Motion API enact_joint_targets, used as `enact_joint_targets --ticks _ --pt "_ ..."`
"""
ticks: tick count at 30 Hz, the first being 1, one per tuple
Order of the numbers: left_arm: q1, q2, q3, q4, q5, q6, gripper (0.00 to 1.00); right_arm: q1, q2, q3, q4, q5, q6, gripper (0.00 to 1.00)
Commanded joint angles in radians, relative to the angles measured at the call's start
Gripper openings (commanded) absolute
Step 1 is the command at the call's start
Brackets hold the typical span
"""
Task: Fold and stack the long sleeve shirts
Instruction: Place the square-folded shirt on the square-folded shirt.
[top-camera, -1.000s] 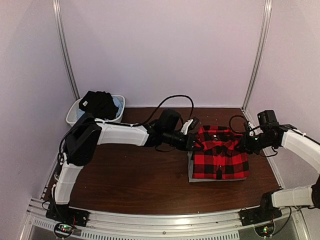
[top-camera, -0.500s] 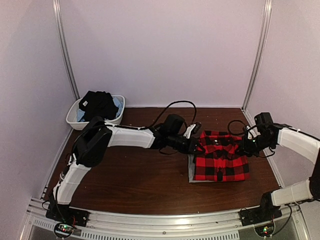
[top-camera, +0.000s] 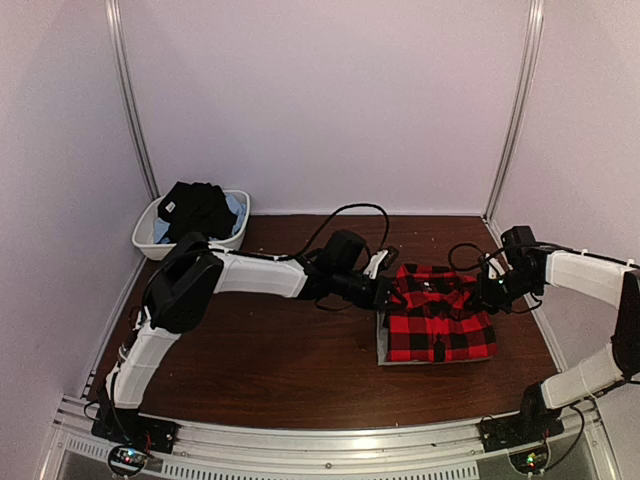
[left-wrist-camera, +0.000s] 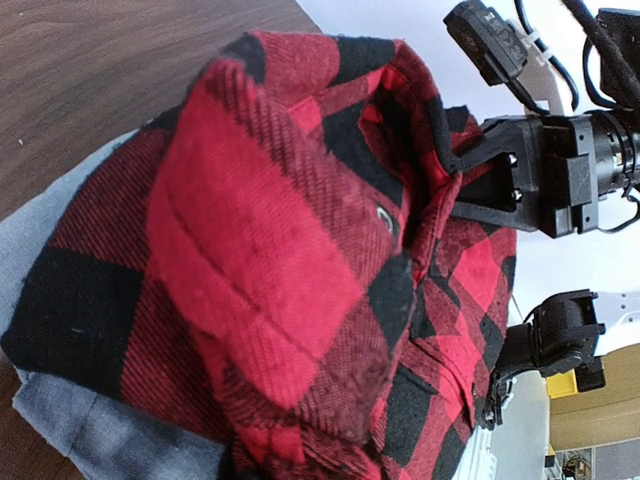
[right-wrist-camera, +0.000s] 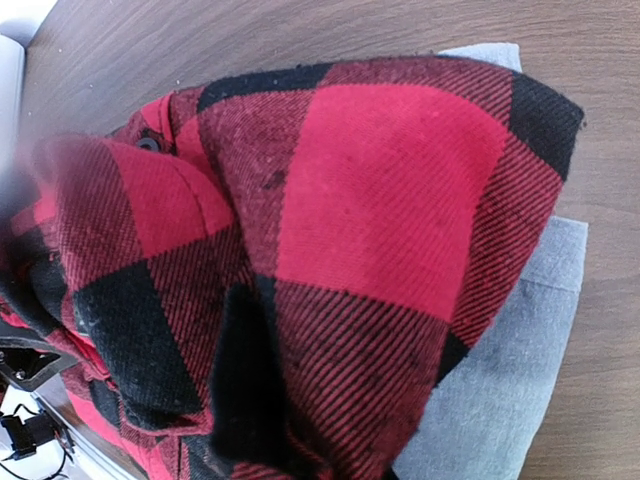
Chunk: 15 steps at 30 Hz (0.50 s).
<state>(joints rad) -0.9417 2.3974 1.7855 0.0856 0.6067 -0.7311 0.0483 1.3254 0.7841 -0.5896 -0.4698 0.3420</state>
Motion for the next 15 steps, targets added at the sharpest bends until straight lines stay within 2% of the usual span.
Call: enact_joint_targets --ticks 1,2,3,7,11,15 --pt "0.063 -0.016 -0.021 -0.035 -0.016 0.009 0.0 -0.036 0.023 0.014 0.021 0.224 -0.009 0.13" --pt "0.063 -0.011 -0.018 -0.036 -0.018 0.009 0.02 -0.035 0.026 0.014 0.023 0.237 -0.008 0.17" --pt "0.063 -0.006 -0.016 -0.039 -0.022 0.01 0.08 -0.035 0.029 0.014 0.021 0.253 -0.009 0.22" --pt "0.067 -0.008 -0.001 -0.072 -0.039 0.029 0.26 -0.036 0.019 0.04 0.01 0.327 -0.006 0.48" --pt "0.069 -0.036 -0.001 -0.081 -0.062 0.05 0.45 -0.036 0.005 0.081 -0.017 0.359 -0.01 0.58" --pt "0.071 -0.076 -0.02 -0.118 -0.075 0.071 0.55 -0.035 -0.037 0.112 -0.055 0.385 -0.016 0.64"
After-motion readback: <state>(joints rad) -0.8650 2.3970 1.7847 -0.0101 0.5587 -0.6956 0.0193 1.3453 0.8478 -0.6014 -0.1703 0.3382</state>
